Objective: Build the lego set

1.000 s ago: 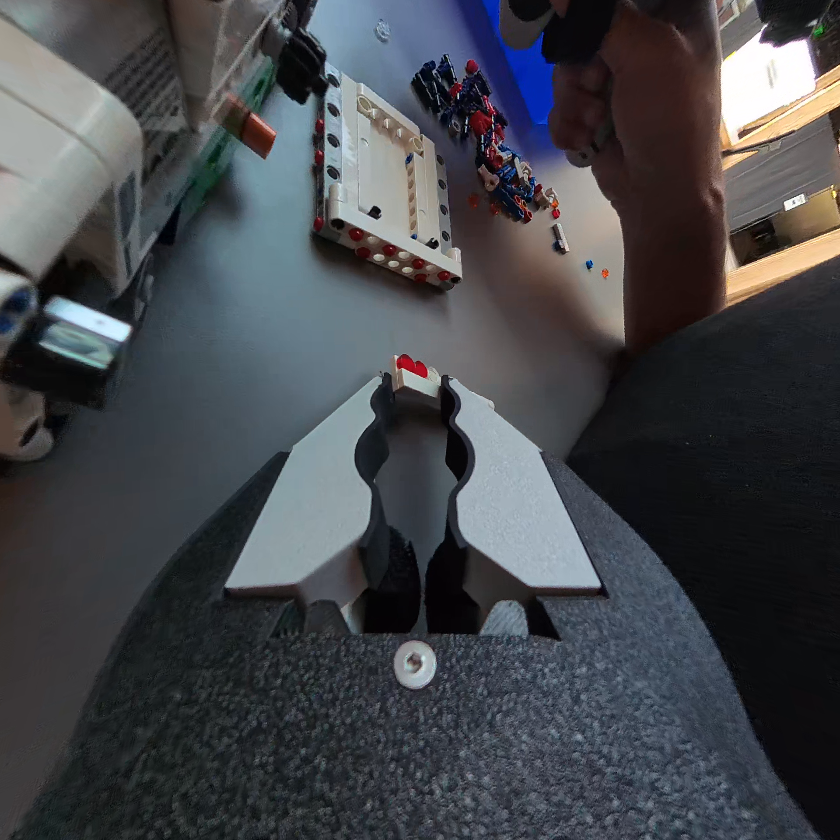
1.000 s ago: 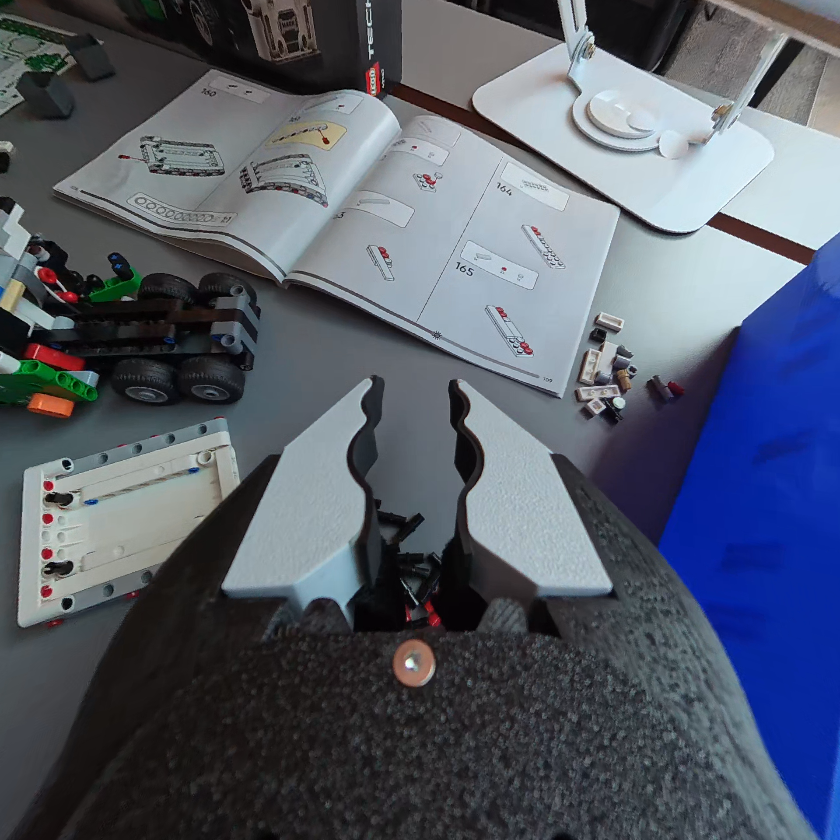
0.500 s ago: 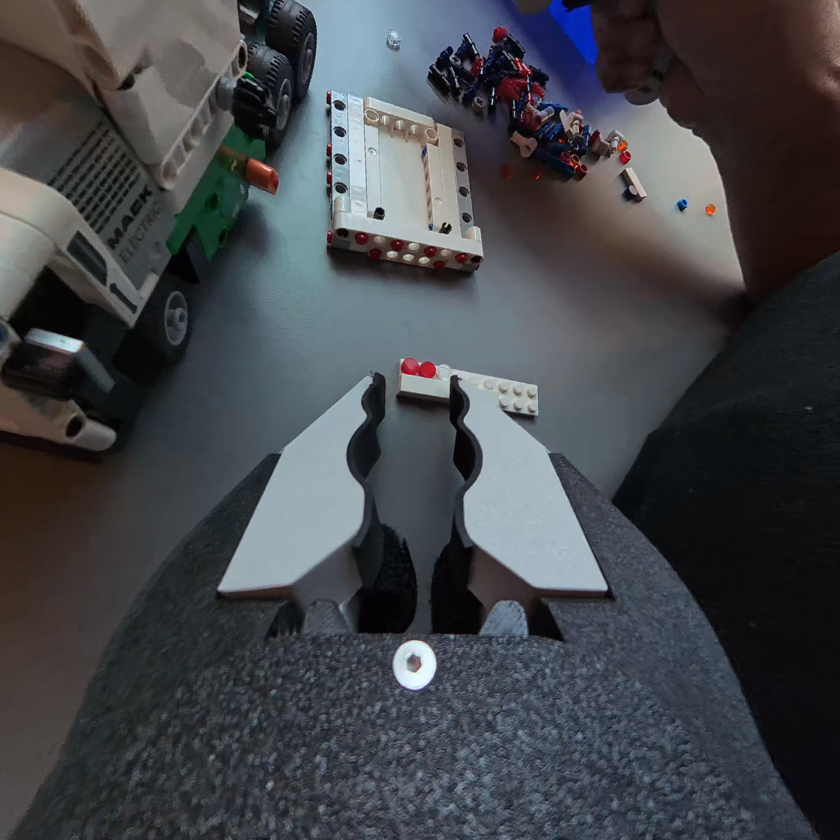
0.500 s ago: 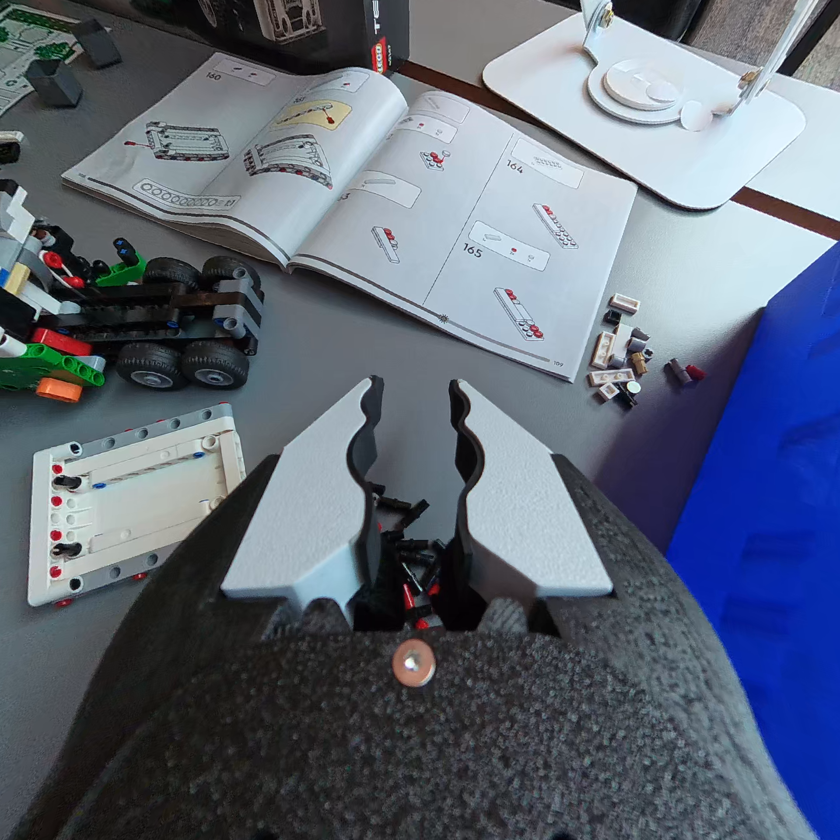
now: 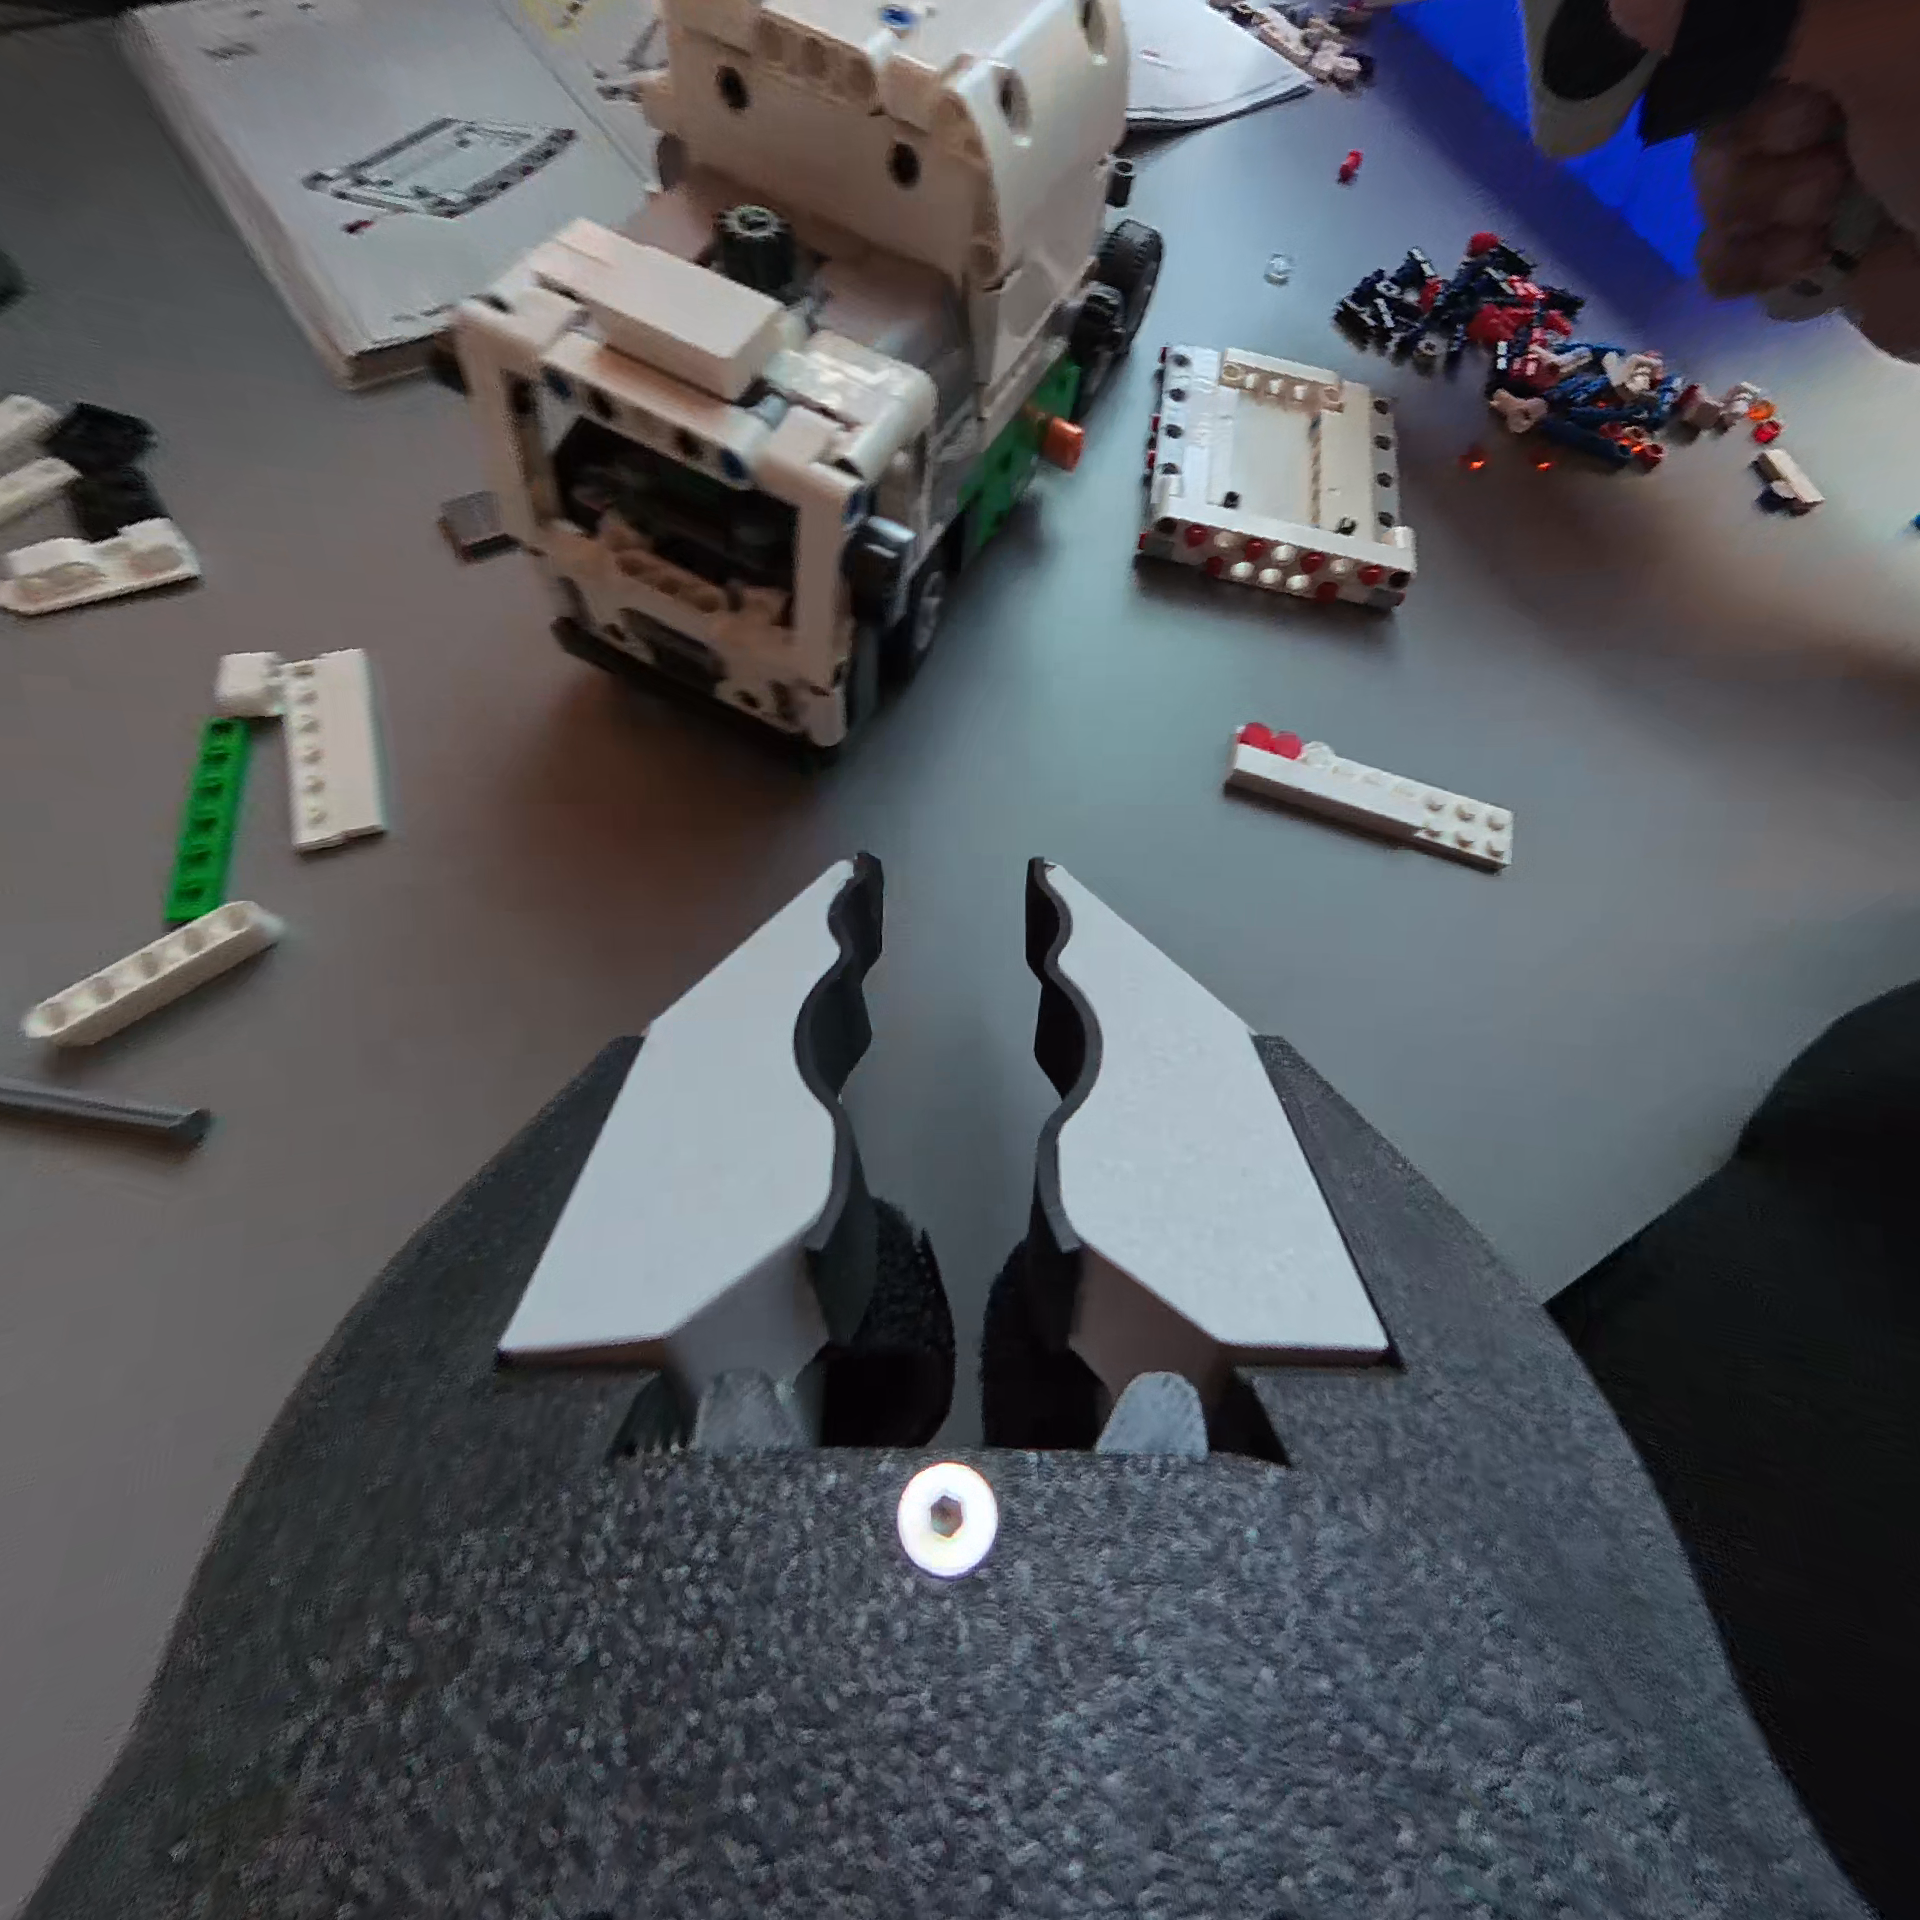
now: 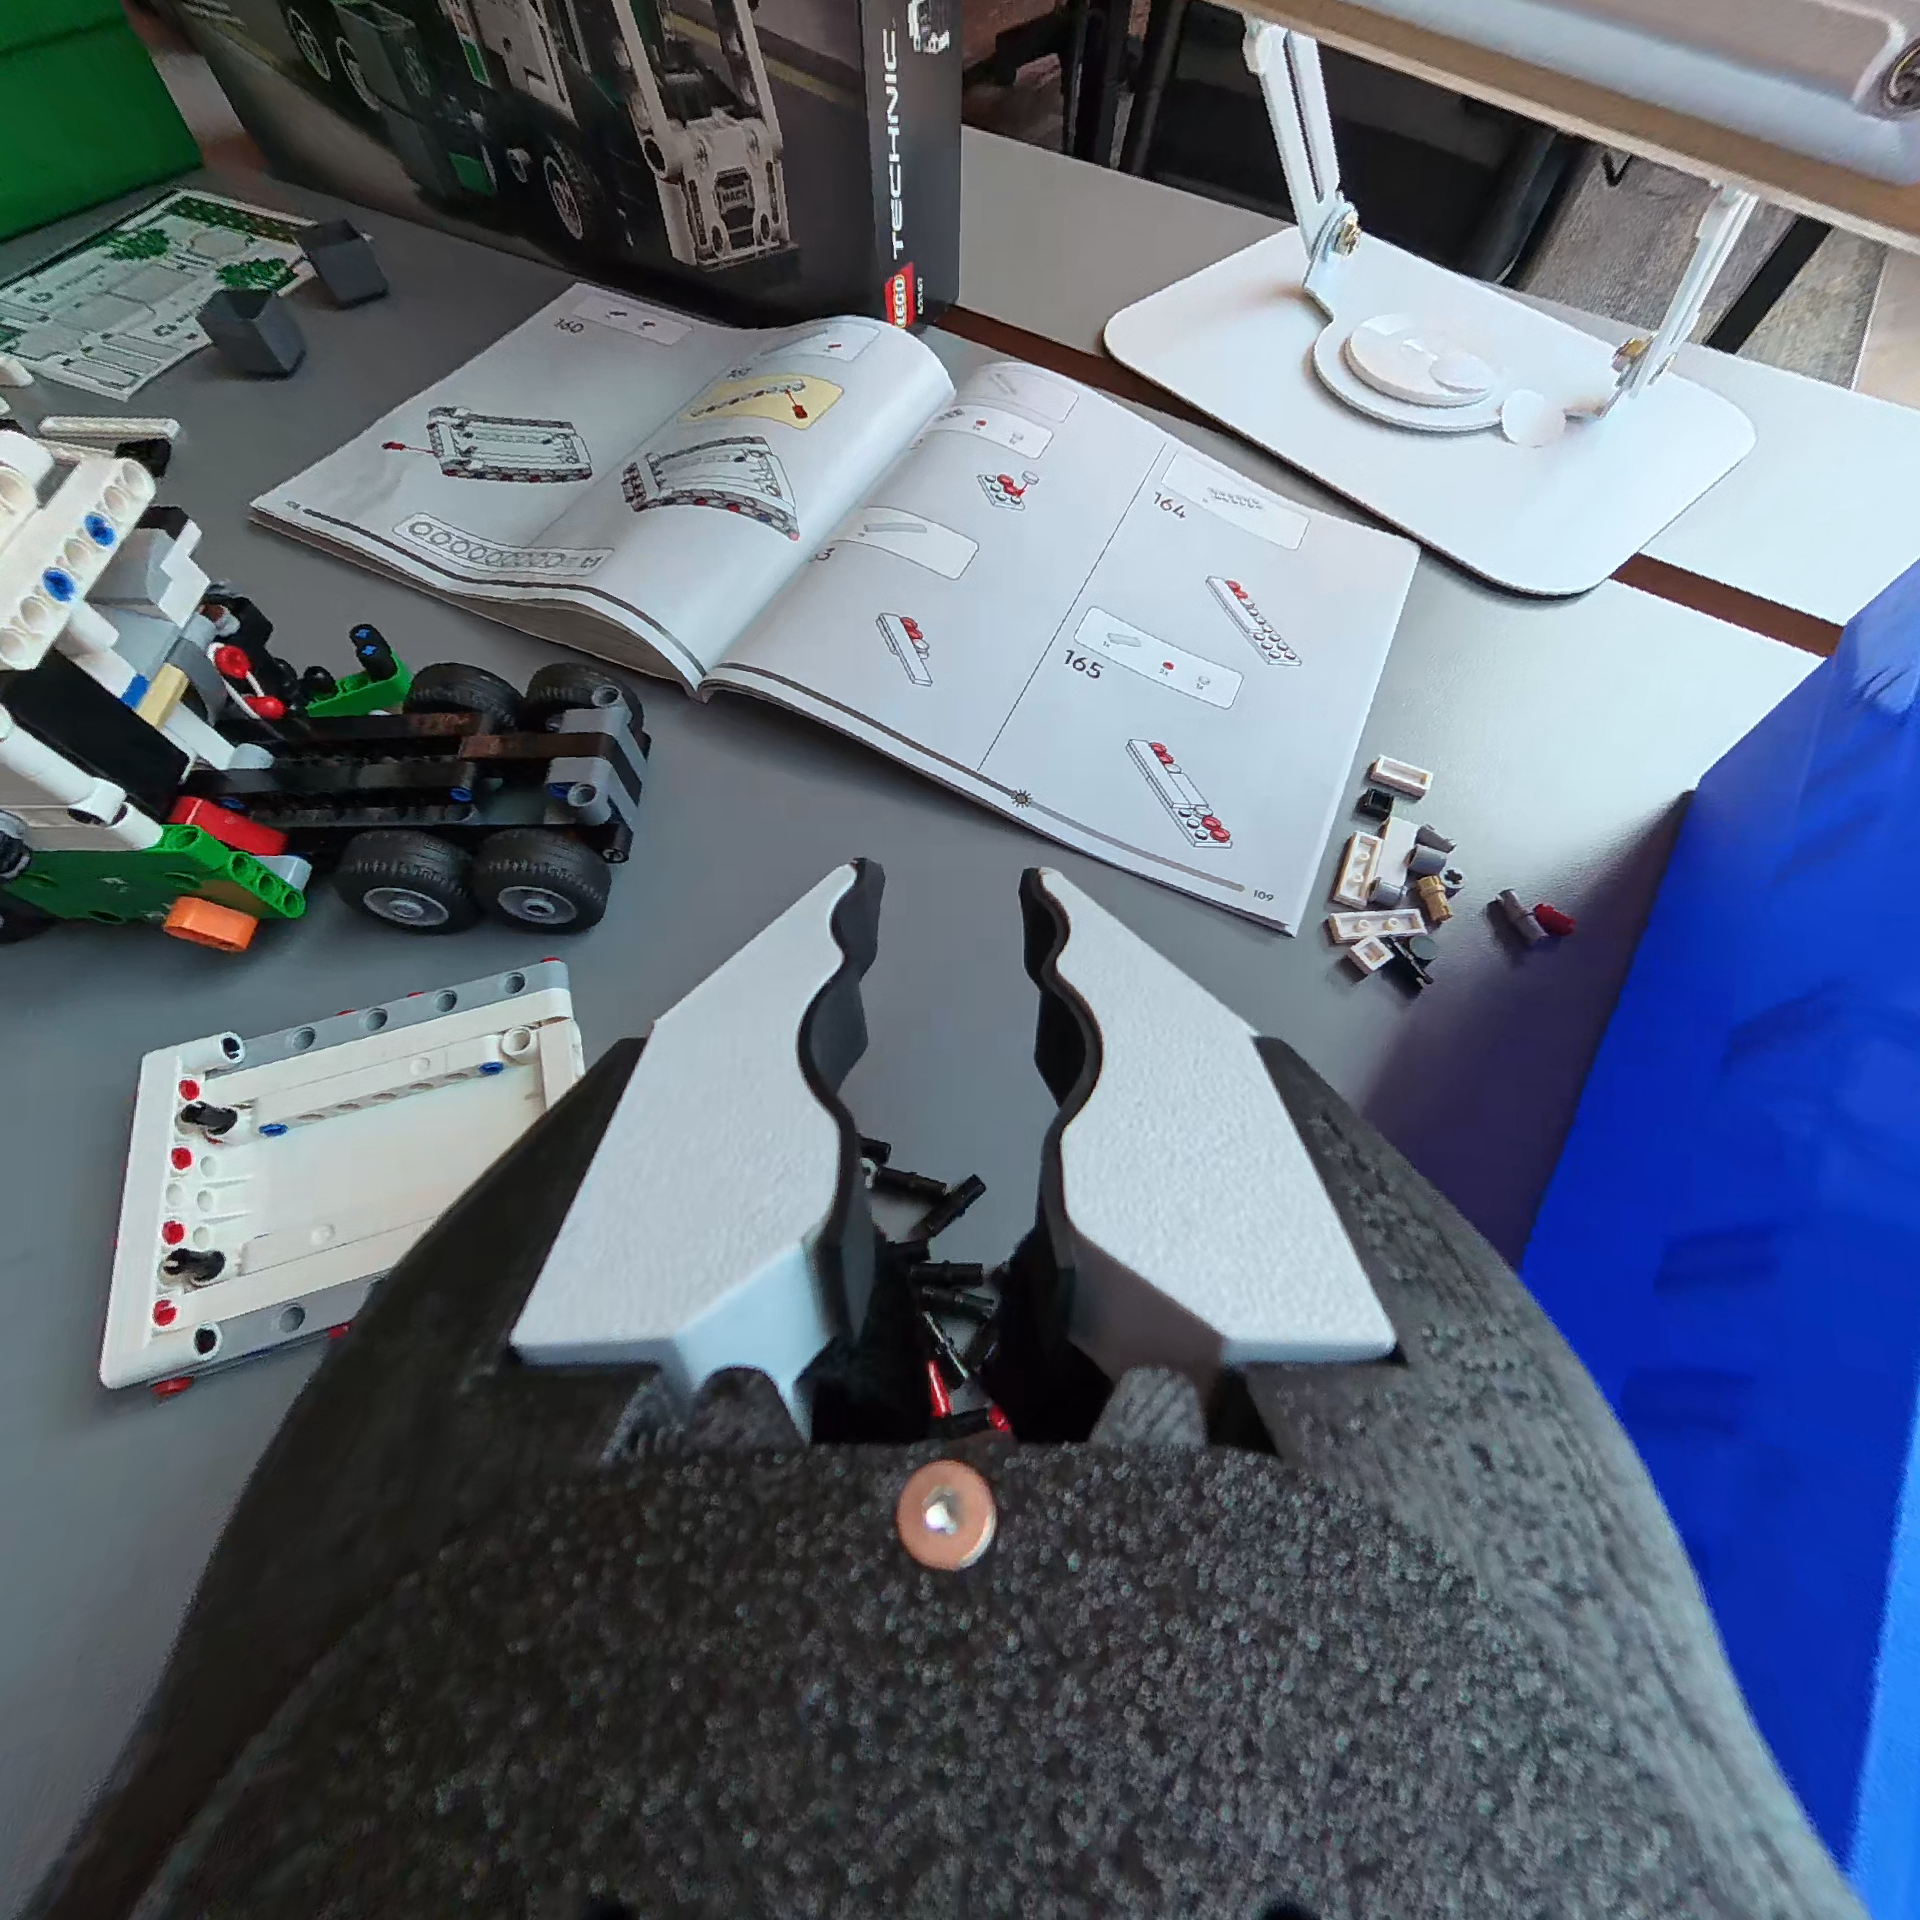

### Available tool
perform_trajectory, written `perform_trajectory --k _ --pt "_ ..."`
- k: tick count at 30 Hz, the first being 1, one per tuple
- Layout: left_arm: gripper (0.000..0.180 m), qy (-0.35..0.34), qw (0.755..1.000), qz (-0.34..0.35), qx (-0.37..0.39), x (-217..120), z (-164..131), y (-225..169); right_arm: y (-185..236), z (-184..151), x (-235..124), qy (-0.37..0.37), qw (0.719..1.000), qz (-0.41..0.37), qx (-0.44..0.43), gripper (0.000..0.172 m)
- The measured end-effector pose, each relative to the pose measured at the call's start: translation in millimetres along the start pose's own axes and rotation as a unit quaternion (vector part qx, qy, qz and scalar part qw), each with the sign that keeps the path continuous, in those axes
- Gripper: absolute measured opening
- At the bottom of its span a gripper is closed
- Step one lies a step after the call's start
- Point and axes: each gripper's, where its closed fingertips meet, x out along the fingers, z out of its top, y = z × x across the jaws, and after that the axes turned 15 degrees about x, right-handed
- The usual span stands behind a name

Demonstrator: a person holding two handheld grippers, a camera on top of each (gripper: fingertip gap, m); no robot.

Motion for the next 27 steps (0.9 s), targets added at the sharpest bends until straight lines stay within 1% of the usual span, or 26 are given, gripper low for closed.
perform_trajectory --k 2,6,13,22,27 --pt "0.026 -0.001 1.0 0.028 0.004 -10 -5 17 1 -1 1 0.0 1.0 0.002 0.001 0.026" --pt "0.024 -0.003 0.998 0.056 0.005 -26 -14 42 6 -1 3 -0.001 1.0 0.004 -0.006 0.026" --pt "0.022 -0.015 0.996 0.091 -0.014 -46 -27 70 7 4 4 -0.011 1.0 -0.018 -0.015 0.025" --pt "0.02 -0.024 0.993 0.111 -0.026 -61 -37 90 6 3 8 -0.009 0.999 -0.034 -0.018 0.024" --pt "0.02 -0.017 0.992 0.118 -0.038 -63 -44 98 8 0 12 -0.002 0.999 -0.039 -0.03 0.024"
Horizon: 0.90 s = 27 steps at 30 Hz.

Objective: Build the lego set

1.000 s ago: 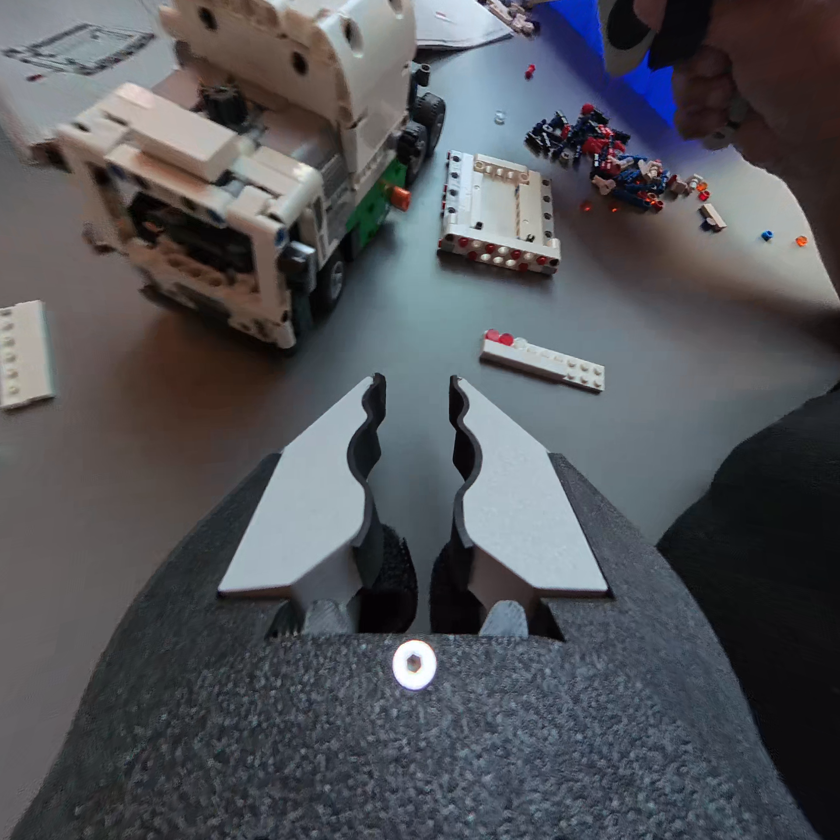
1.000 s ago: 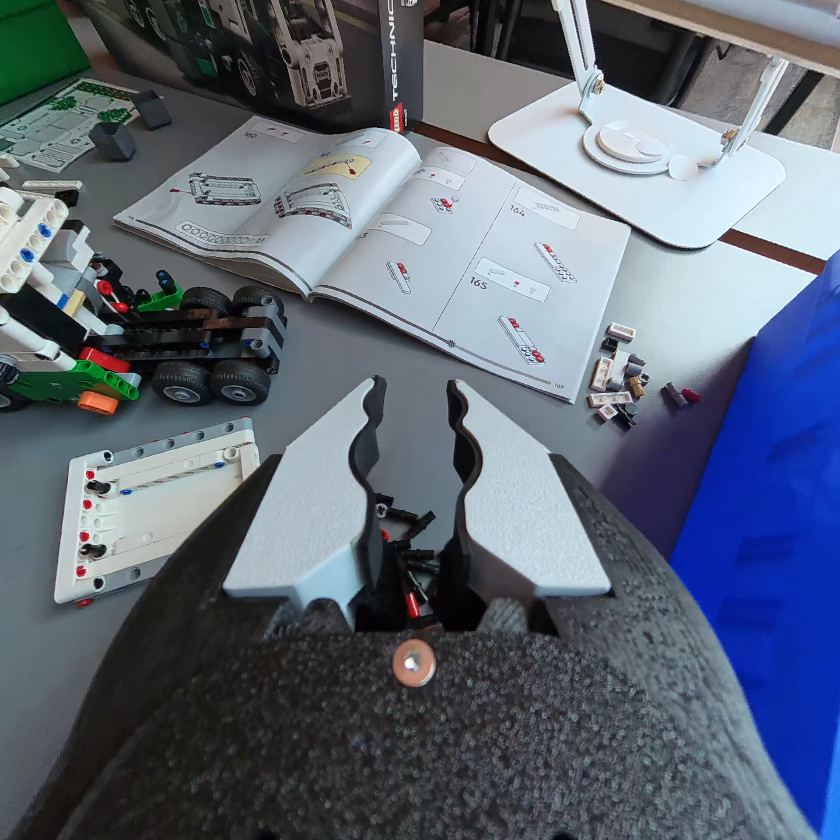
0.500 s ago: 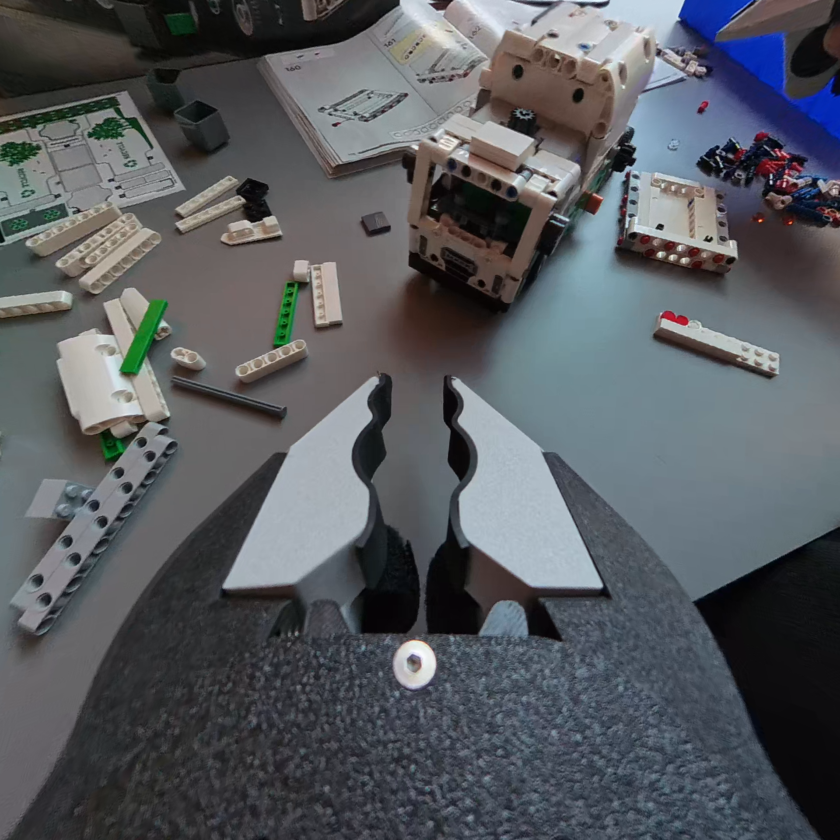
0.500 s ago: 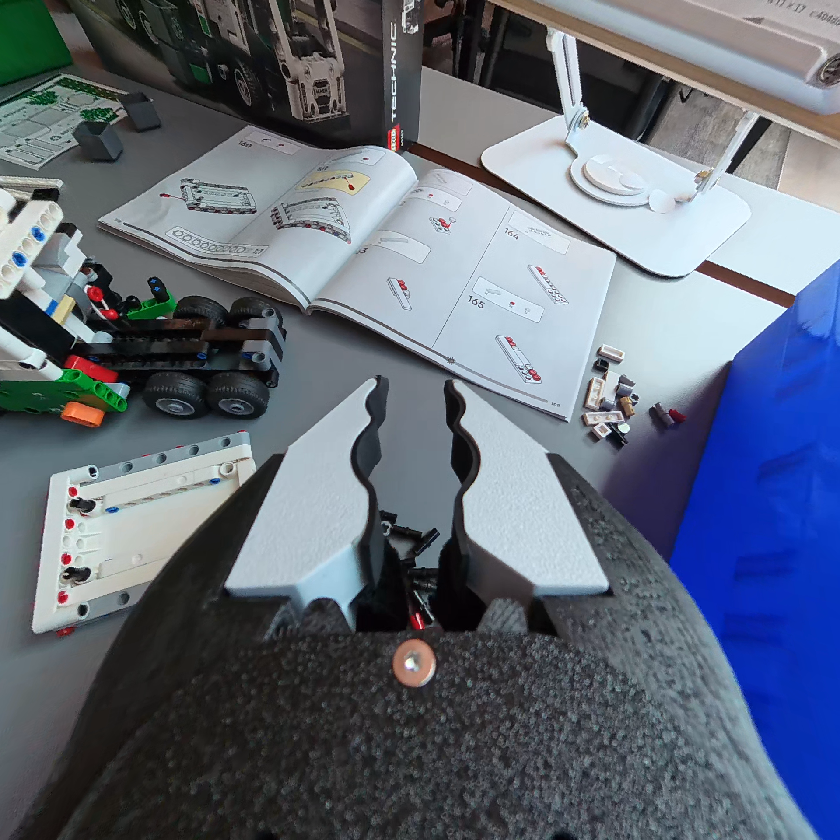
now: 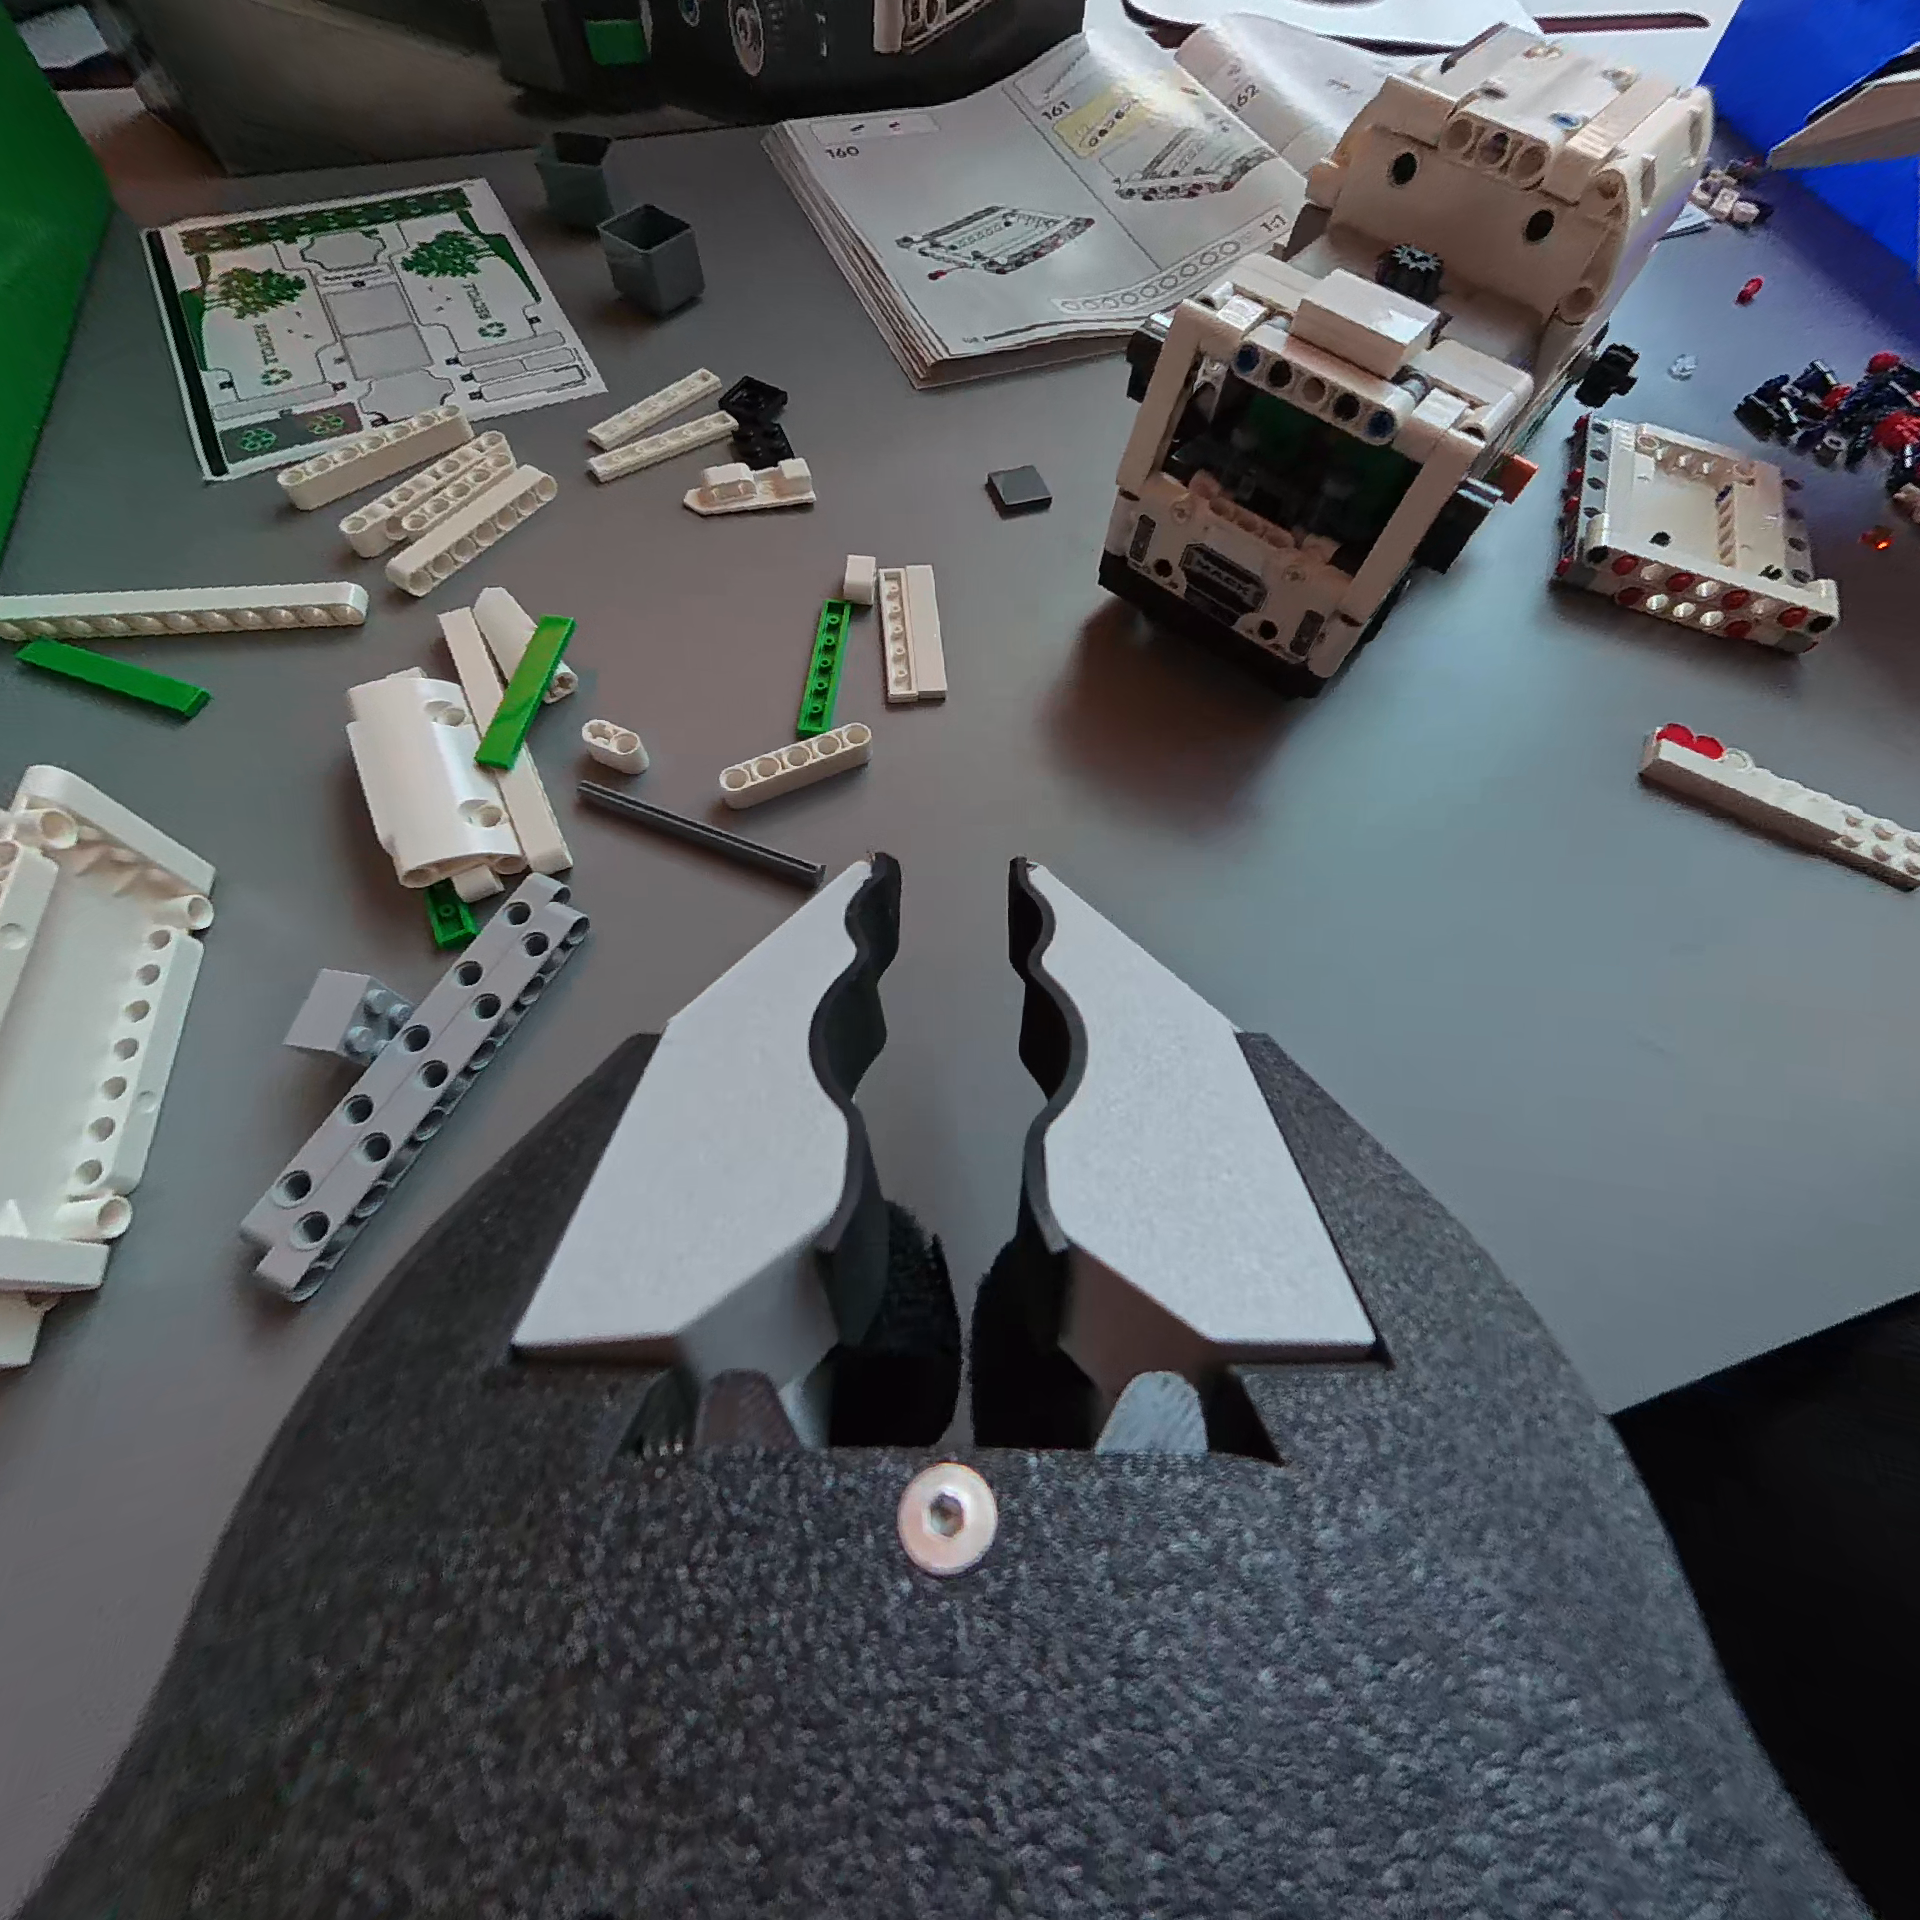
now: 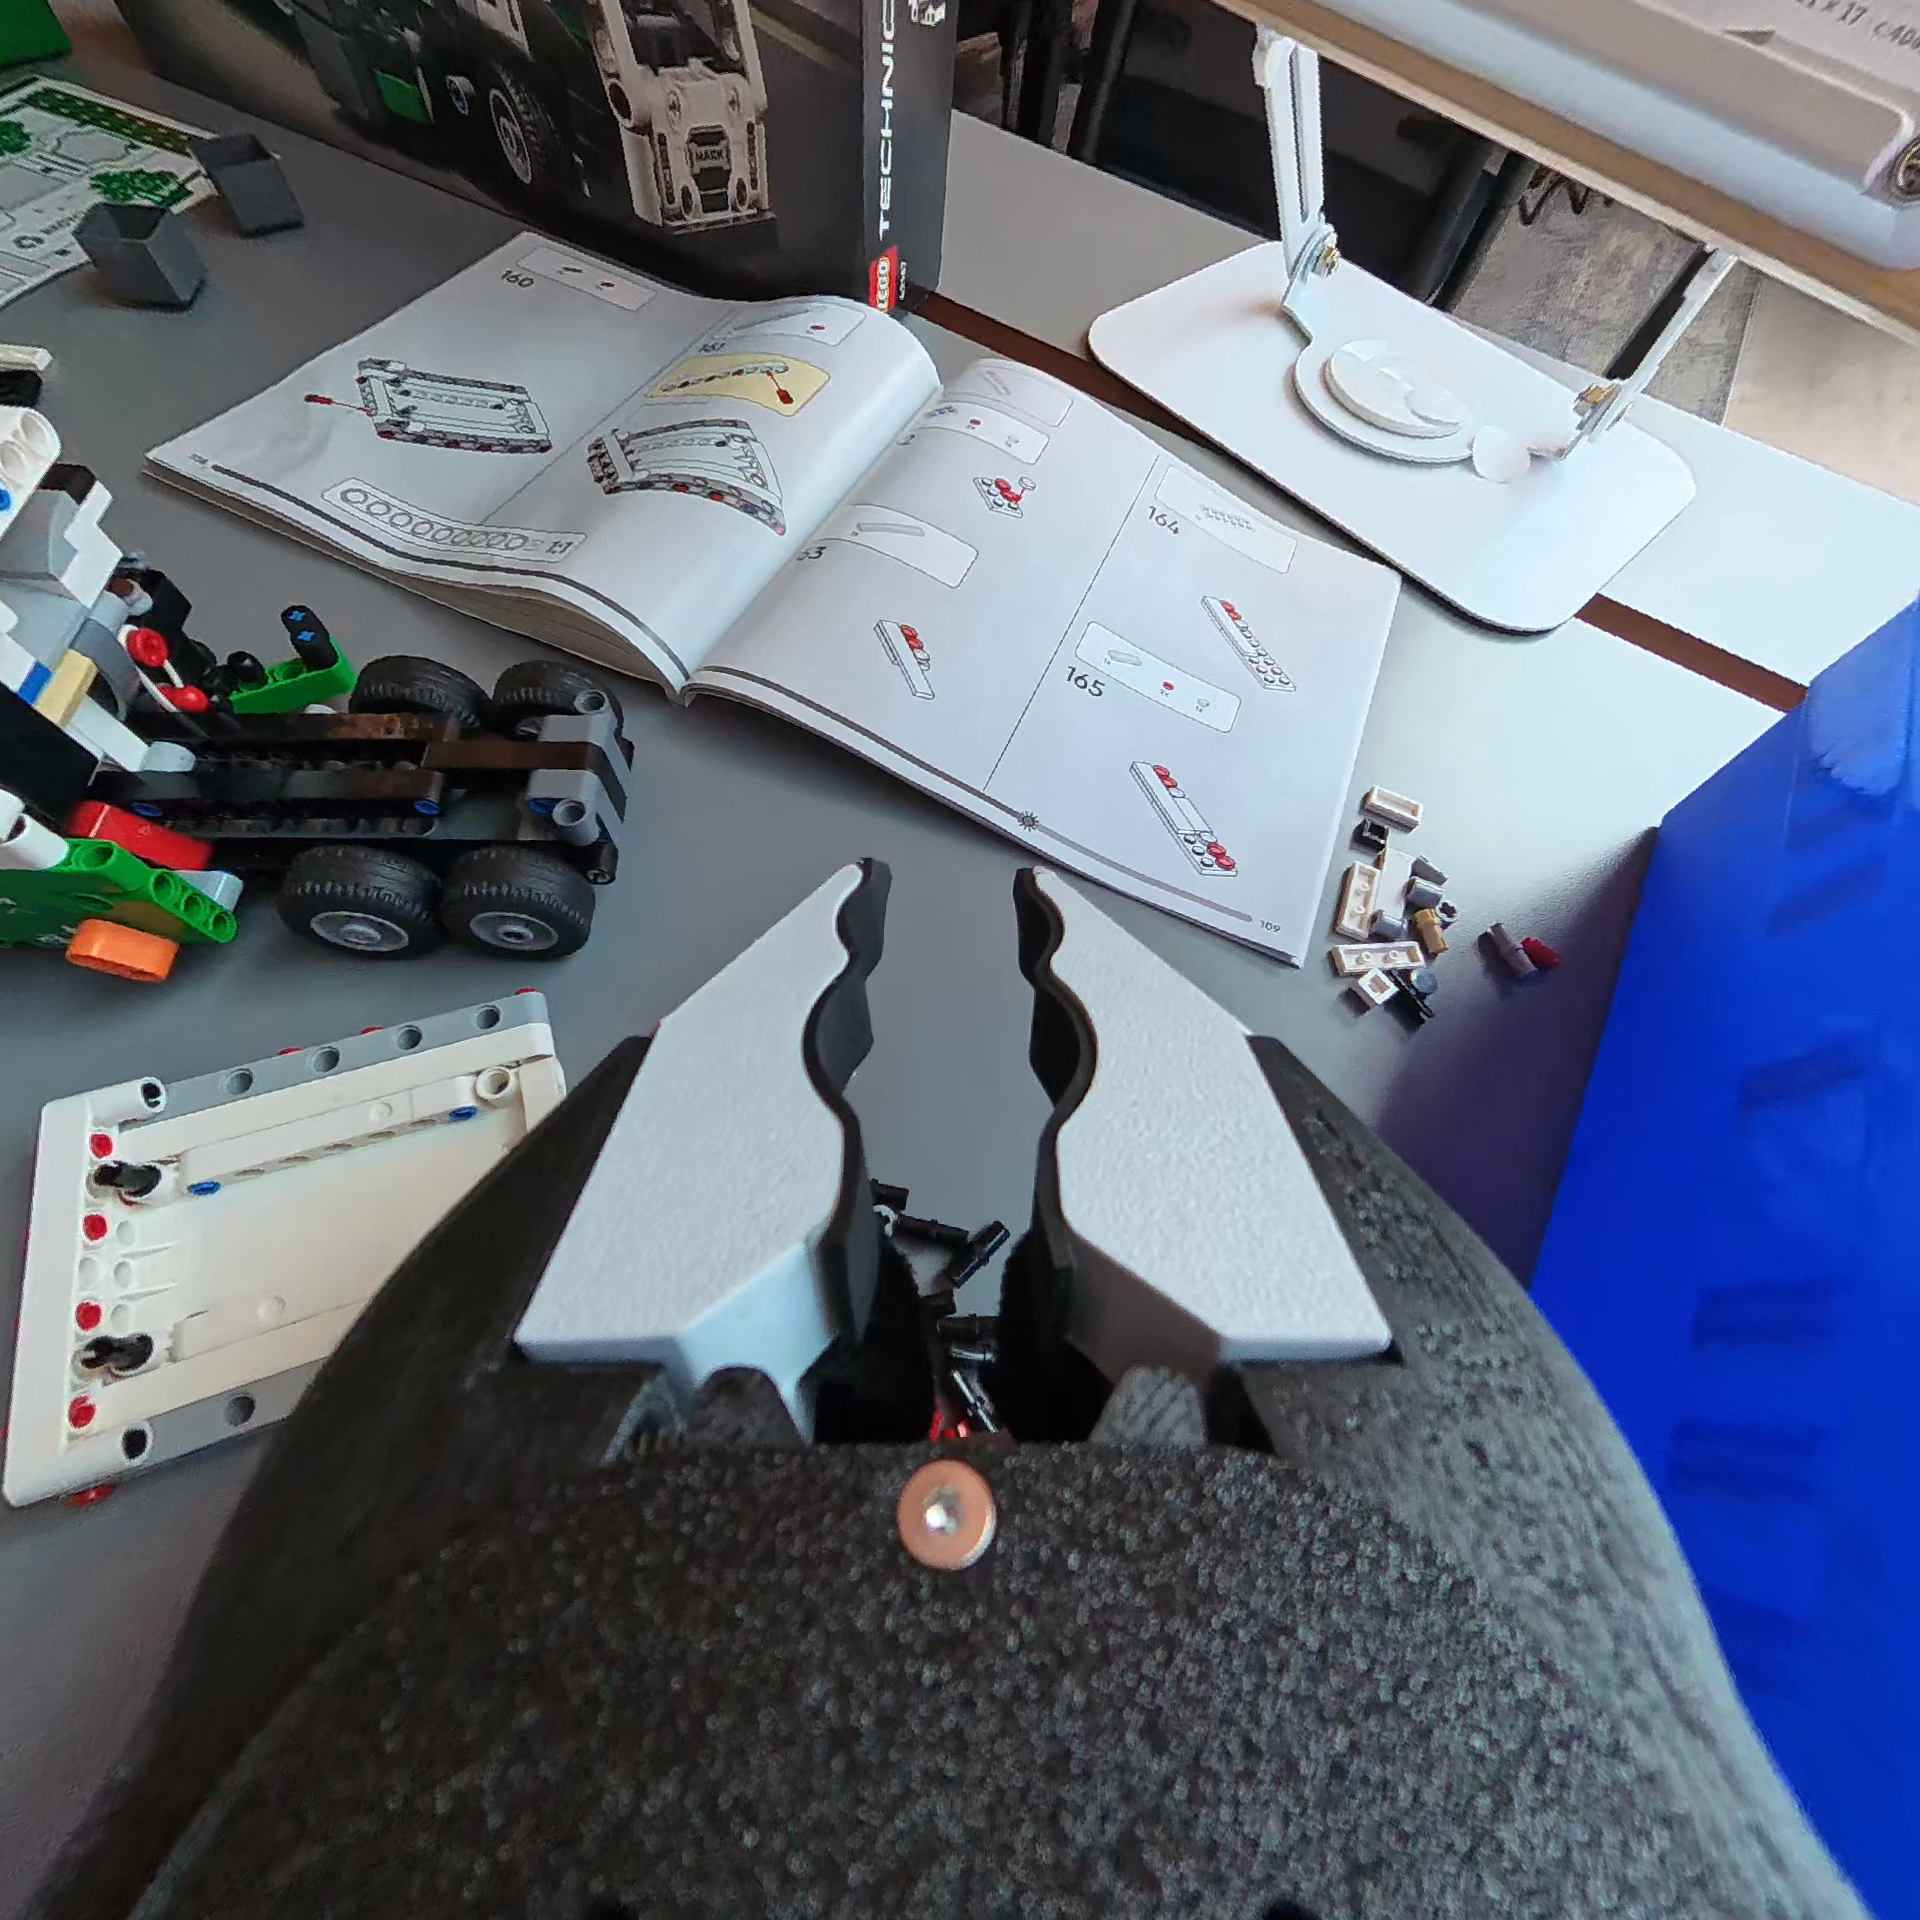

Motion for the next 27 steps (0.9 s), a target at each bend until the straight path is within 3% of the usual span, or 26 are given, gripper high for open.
perform_trajectory --k 27 --pt "0.018 0.05 0.998 0.029 0.005 25 -8 32 -6 -5 -2 0.007 1.0 -0.005 -0.004 0.023"
